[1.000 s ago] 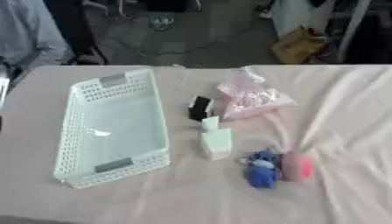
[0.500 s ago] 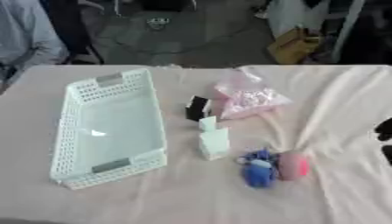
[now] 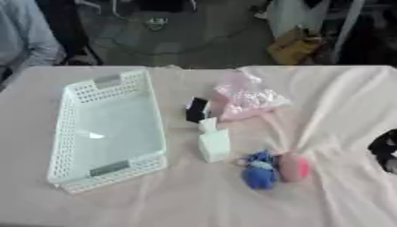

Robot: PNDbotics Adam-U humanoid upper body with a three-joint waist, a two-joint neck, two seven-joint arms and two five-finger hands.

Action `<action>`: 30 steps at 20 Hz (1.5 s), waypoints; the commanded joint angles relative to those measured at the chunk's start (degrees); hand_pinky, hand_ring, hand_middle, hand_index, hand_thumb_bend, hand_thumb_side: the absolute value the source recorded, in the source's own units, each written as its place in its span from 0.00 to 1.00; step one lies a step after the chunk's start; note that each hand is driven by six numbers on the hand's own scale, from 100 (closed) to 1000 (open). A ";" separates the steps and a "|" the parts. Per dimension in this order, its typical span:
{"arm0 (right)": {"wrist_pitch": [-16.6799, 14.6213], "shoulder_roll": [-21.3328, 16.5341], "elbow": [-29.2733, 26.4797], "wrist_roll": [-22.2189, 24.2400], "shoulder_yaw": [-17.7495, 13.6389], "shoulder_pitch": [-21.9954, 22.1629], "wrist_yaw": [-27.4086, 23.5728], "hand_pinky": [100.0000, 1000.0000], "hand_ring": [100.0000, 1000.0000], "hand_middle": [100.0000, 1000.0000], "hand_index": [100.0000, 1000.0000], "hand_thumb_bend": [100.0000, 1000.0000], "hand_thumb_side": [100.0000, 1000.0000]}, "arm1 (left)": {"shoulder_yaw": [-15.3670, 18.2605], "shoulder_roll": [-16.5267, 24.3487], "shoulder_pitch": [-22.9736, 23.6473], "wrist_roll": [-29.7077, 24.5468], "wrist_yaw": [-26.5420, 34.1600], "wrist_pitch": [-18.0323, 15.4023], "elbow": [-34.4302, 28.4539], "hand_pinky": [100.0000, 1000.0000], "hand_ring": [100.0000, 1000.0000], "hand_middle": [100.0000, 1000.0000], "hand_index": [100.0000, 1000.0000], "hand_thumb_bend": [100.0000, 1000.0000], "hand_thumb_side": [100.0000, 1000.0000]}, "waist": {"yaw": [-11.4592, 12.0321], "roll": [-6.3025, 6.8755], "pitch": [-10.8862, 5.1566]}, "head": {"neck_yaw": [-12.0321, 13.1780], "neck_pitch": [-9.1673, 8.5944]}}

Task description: Pick up objects on the table and place them in the box.

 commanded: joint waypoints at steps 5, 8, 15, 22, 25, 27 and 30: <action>-2.23 1.57 -0.93 -0.48 2.59 -5.89 2.88 0.87 0.92 0.90 0.87 0.12 0.80 | -0.05 2.01 -1.23 -0.42 0.06 -0.15 -0.77 0.80 0.95 0.93 0.97 0.00 1.00 | -0.01 -1.48 -1.19 | -0.68 -0.75; -3.25 3.22 -1.27 -3.54 4.15 -8.06 5.06 0.88 0.92 0.90 0.87 0.15 0.82 | -0.11 1.89 -1.29 -0.45 0.11 -0.21 -0.77 0.80 0.95 0.93 0.97 0.00 1.00 | 0.14 -1.50 -1.24 | -0.77 -0.65; -3.08 6.67 1.48 -7.97 7.22 -9.81 8.90 0.87 0.92 0.90 0.87 0.19 0.81 | -0.07 1.75 -1.18 -0.46 0.16 -0.12 -0.77 0.80 0.95 0.93 0.97 0.00 0.99 | 0.65 -1.37 -1.21 | -0.77 -0.37; -3.03 9.71 4.75 -10.30 9.34 -10.22 11.99 0.87 0.92 0.90 0.88 0.22 0.80 | 0.07 1.60 -1.07 -0.27 0.17 0.08 -0.77 0.80 0.95 0.93 0.97 0.00 0.99 | 1.21 -1.18 -1.14 | -0.79 -0.38; -2.07 10.85 5.70 -13.76 9.94 -10.27 15.98 0.87 0.91 0.89 0.87 0.20 0.79 | 0.11 1.64 -1.07 -0.26 0.14 0.21 -0.77 0.80 0.95 0.93 0.97 0.00 0.99 | 1.31 -1.00 -1.15 | -0.85 -0.55; -1.67 11.84 6.27 -15.79 10.82 -10.30 17.89 0.87 0.91 0.89 0.86 0.20 0.79 | 0.11 1.56 -1.11 -0.26 0.14 0.26 -0.77 0.80 0.95 0.93 0.97 0.00 0.99 | 1.38 -0.88 -1.16 | -0.94 -0.67; -1.99 12.83 6.52 -17.00 12.07 -10.63 18.74 0.87 0.91 0.90 0.87 0.20 0.79 | 0.03 1.48 -1.14 -0.33 0.16 0.30 -0.77 0.80 0.95 0.93 0.97 0.00 0.99 | 1.54 -0.73 -1.16 | -1.17 -0.72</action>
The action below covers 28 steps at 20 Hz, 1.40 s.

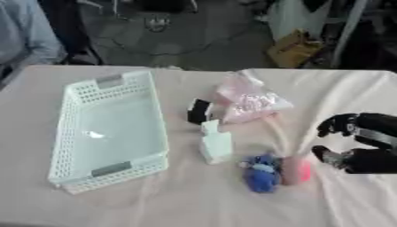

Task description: Pick up objects on the table and place them in the box.

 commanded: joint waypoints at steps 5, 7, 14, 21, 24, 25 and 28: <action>0.24 0.53 -0.53 -3.17 1.23 -2.36 5.90 0.95 0.97 0.95 0.95 0.25 0.83 | 0.34 1.36 -0.96 -0.13 0.15 0.18 -0.77 0.80 0.95 0.93 0.97 0.00 0.98 | 0.15 -0.14 -1.15 | -1.19 -1.08; 0.25 0.84 -0.78 -4.13 1.61 -2.37 7.72 0.95 0.96 0.94 0.95 0.25 0.83 | 0.34 1.32 -0.96 -0.12 0.16 0.19 -0.77 0.80 0.95 0.93 0.97 0.00 0.98 | 0.15 -0.13 -1.14 | -1.33 -1.13; 8.39 3.75 5.69 -2.87 -1.09 -6.81 -12.84 0.90 0.95 0.86 0.82 0.26 0.77 | 0.20 1.07 -1.19 -0.19 0.22 0.26 -0.77 0.81 0.95 0.92 0.95 0.00 0.98 | -0.12 0.09 -1.44 | -1.61 1.06; 16.08 5.66 10.09 7.17 -2.01 -10.99 -21.04 0.90 0.94 0.87 0.84 0.22 0.78 | -0.05 1.00 -1.44 -0.54 0.37 0.18 -0.77 0.80 0.95 0.92 0.95 0.00 0.98 | 0.12 0.17 -1.63 | -2.02 2.02; 15.75 6.35 10.85 9.36 -2.00 -11.52 -19.96 0.92 0.95 0.88 0.85 0.25 0.78 | -0.19 0.90 -1.58 -0.69 0.47 0.15 -0.77 0.80 0.95 0.92 0.95 0.00 0.97 | 0.30 0.16 -1.60 | -2.28 2.36; 15.16 6.65 11.13 10.01 -2.08 -11.73 -19.59 0.92 0.95 0.88 0.85 0.26 0.77 | -0.26 0.84 -1.68 -0.76 0.52 0.12 -0.77 0.80 0.95 0.92 0.95 0.00 0.97 | 0.41 0.14 -1.58 | -2.45 2.54; 12.51 7.35 12.55 10.96 -2.52 -12.21 -17.48 0.92 0.94 0.88 0.84 0.27 0.75 | -0.36 0.70 -1.88 -0.89 0.60 0.06 -0.77 0.80 0.95 0.92 0.95 0.00 0.97 | 0.73 0.13 -1.50 | -2.78 2.63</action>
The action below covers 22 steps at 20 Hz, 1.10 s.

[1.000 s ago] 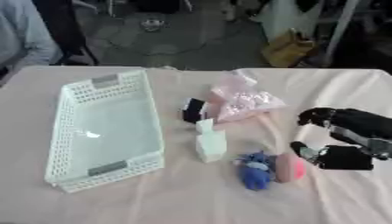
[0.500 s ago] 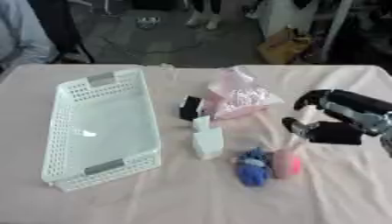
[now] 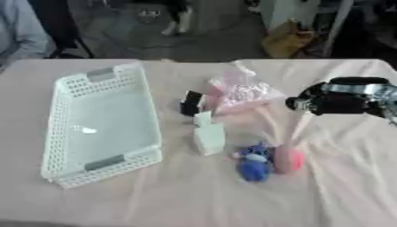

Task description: Pick up objects on the table and place them in the box.

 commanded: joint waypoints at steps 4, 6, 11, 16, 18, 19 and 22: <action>-4.45 1.39 4.21 1.85 -1.78 -1.57 3.55 0.92 0.94 0.88 0.83 0.28 0.75 | -0.01 0.62 -1.52 -0.36 0.33 -0.09 -0.77 0.80 0.95 0.92 0.95 0.00 0.97 | 0.69 0.20 -1.38 | -0.75 -0.10; -5.69 2.22 6.02 2.25 -2.21 -1.59 4.01 0.91 0.94 0.87 0.82 0.27 0.73 | -0.01 0.51 -1.69 -0.37 0.33 -0.15 -0.77 0.80 0.95 0.92 0.95 0.00 0.97 | 1.04 0.39 -1.32 | -0.93 -0.35; -9.70 3.27 8.21 1.67 -1.90 -0.85 8.12 0.91 0.94 0.89 0.86 0.34 0.69 | 0.12 0.46 -1.68 -0.19 0.33 -0.02 -0.77 0.81 0.95 0.92 0.95 0.00 0.97 | 1.48 0.65 -1.11 | -1.01 -0.85; -15.17 4.40 8.78 -3.71 -0.65 0.42 18.28 0.91 0.93 0.88 0.87 0.39 0.68 | 0.15 0.34 -1.75 -0.16 0.32 0.04 -0.77 0.81 0.95 0.92 0.95 0.00 0.97 | 1.80 0.89 -0.99 | -1.11 -1.41; -16.67 5.16 9.48 -6.51 -0.26 0.76 22.54 0.90 0.93 0.89 0.87 0.35 0.70 | 0.17 0.35 -1.76 -0.14 0.31 0.08 -0.77 0.81 0.95 0.92 0.95 0.00 0.97 | 1.88 0.92 -1.01 | -1.19 -1.70; -17.33 5.60 9.93 -7.84 -0.04 0.93 24.52 0.91 0.93 0.89 0.87 0.35 0.70 | 0.18 0.36 -1.77 -0.12 0.31 0.10 -0.77 0.81 0.95 0.92 0.95 0.00 0.97 | 1.89 0.94 -1.02 | -1.23 -1.80; -18.48 6.63 11.54 -10.14 0.24 1.20 27.97 0.91 0.93 0.90 0.87 0.34 0.69 | 0.18 0.36 -1.78 -0.11 0.29 0.12 -0.77 0.81 0.95 0.92 0.95 0.00 0.97 | 1.90 0.96 -1.04 | -1.31 -2.02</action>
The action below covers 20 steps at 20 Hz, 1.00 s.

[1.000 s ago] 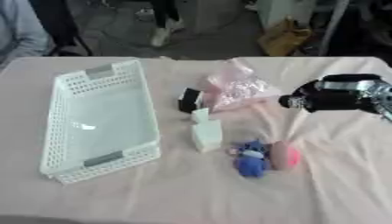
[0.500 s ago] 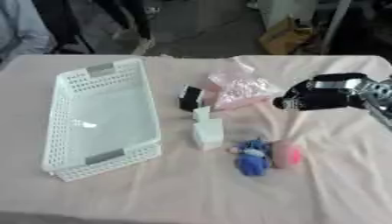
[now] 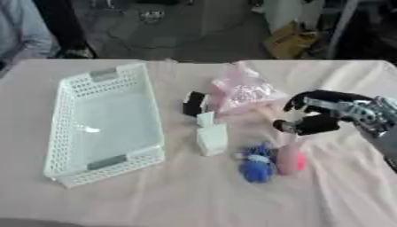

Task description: Pick up objects on the table and place them in the box.

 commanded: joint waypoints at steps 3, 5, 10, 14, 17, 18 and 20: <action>-0.69 1.71 3.02 -3.59 0.23 -0.26 7.34 0.92 0.94 0.91 0.88 0.30 0.70 | 0.10 0.92 -1.16 -0.07 0.09 0.19 -0.77 0.81 0.95 0.92 0.95 0.00 0.97 | -0.11 0.76 -1.23 | -0.38 -1.52; -1.44 2.68 4.13 -4.05 0.65 0.07 9.61 0.92 0.94 0.92 0.90 0.30 0.70 | 0.09 0.97 -1.20 -0.11 0.09 0.20 -0.77 0.80 0.95 0.92 0.95 0.00 0.97 | -0.21 0.80 -1.31 | -0.45 -1.85; -3.64 3.69 5.66 -4.16 0.89 0.32 12.27 0.93 0.95 0.92 0.90 0.30 0.70 | 0.08 1.06 -1.21 -0.20 0.01 0.21 -0.77 0.80 0.95 0.92 0.94 0.00 0.97 | -0.48 0.79 -1.41 | -0.50 -2.23; -5.14 3.82 5.96 -3.20 1.35 0.95 12.09 0.93 0.96 0.92 0.90 0.32 0.69 | 0.10 1.29 -1.11 -0.21 -0.05 0.29 -0.77 0.80 0.95 0.91 0.94 0.00 0.97 | -0.80 0.67 -1.48 | -0.24 -2.26; -5.33 3.21 3.93 -0.80 2.49 1.12 8.78 0.93 0.96 0.92 0.90 0.31 0.69 | 0.11 1.54 -1.01 -0.23 -0.15 0.36 -0.77 0.81 0.95 0.91 0.94 0.00 0.97 | -1.34 0.53 -1.60 | 0.09 -2.04; -5.04 2.92 3.07 0.02 2.88 1.22 7.79 0.93 0.96 0.92 0.89 0.31 0.69 | 0.08 1.58 -1.02 -0.26 -0.18 0.34 -0.77 0.81 0.95 0.91 0.94 0.00 0.97 | -1.52 0.45 -1.62 | 0.20 -2.03; -4.18 2.24 1.34 1.36 3.45 1.52 6.18 0.93 0.96 0.92 0.89 0.31 0.69 | 0.06 1.65 -0.96 -0.29 -0.24 0.35 -0.77 0.81 0.95 0.91 0.94 0.00 0.96 | -1.73 0.35 -1.63 | 0.44 -2.01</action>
